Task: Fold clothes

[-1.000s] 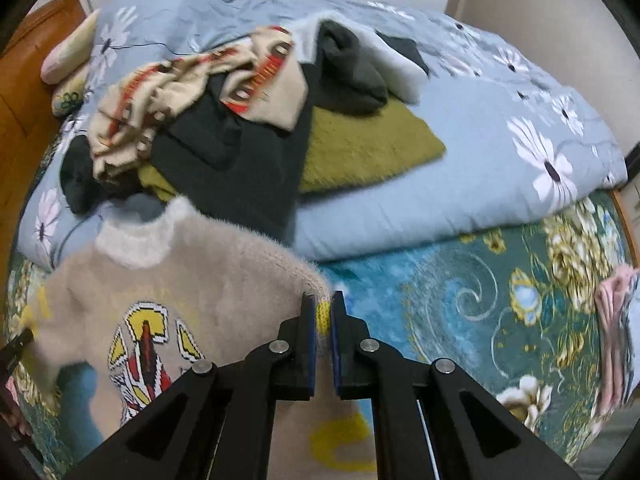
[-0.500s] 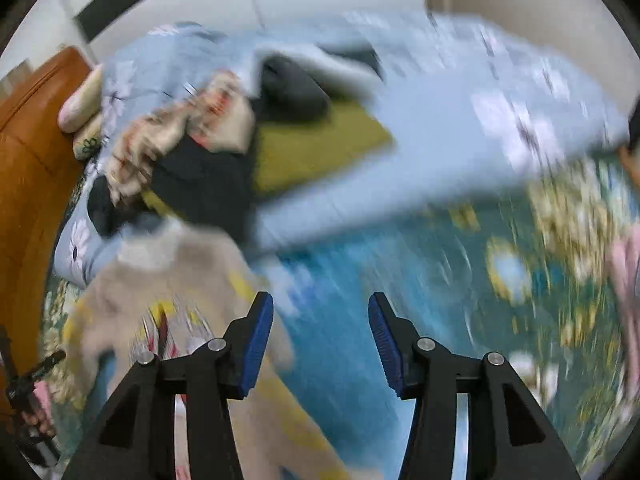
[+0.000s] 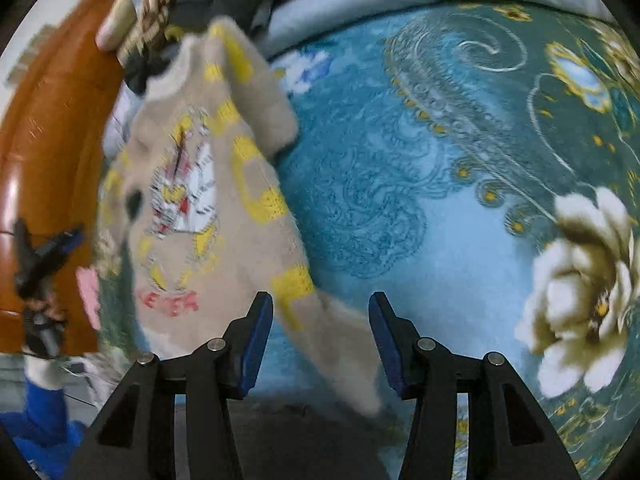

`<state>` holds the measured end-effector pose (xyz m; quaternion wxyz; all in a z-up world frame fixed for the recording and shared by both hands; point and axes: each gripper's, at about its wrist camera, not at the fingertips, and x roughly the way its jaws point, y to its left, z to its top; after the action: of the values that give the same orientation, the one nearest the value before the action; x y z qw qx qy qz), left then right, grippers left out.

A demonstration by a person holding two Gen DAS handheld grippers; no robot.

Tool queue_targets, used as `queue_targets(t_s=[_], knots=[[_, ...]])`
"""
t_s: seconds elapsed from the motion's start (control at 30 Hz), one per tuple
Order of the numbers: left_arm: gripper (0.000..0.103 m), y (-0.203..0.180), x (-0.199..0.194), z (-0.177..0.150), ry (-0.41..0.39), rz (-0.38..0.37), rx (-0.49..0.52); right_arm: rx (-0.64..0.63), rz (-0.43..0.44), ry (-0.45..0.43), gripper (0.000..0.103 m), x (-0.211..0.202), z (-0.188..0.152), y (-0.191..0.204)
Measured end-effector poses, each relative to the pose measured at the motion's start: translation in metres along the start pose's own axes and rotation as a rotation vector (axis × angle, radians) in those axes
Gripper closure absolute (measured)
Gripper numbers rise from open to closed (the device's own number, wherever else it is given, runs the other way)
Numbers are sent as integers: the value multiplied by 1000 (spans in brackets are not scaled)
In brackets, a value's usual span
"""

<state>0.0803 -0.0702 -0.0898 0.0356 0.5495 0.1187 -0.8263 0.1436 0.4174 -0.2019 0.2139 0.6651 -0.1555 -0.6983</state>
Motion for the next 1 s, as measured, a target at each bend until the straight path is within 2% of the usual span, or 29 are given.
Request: queue_targets(t_s=[0.03, 0.07, 0.13, 0.27, 0.33, 0.43, 0.57, 0.67, 0.8, 0.83, 0.87, 0.93, 1.0], knots=[[52, -3, -3, -1, -4, 1, 10, -7, -17, 14, 54, 6, 1, 2], [51, -5, -6, -1, -8, 5, 21, -15, -20, 22, 71, 9, 1, 4], [50, -5, -9, -3, -11, 20, 32, -59, -30, 15, 94, 9, 0, 9], [50, -1, -6, -7, 9, 49, 10, -141, -135, -30, 96, -11, 10, 9], [50, 1, -4, -10, 21, 60, -2, -111, -234, -74, 96, -29, 26, -7], [50, 2, 0, -14, 41, 75, -14, -37, -441, -127, 96, -51, 57, -33], [50, 6, 0, -15, 45, 98, -23, 106, -500, -186, 96, -72, 92, -64], [50, 17, -2, -14, 36, 118, -49, 156, -535, -190, 96, -62, 111, -68], [49, 52, -2, -15, 23, 132, -165, 140, -563, -191, 95, -52, 122, -60], [49, 63, -1, -16, 18, 126, -210, 132, -566, -195, 90, -51, 121, -58], [49, 80, 1, -20, 13, 118, -285, 122, -568, -209, 72, -53, 119, -55], [49, 109, 7, -27, 10, 109, -403, 118, -581, -274, 50, -67, 110, -47], [49, 133, 13, -34, 1, 99, -498, 116, -587, -335, 49, -79, 101, -38]])
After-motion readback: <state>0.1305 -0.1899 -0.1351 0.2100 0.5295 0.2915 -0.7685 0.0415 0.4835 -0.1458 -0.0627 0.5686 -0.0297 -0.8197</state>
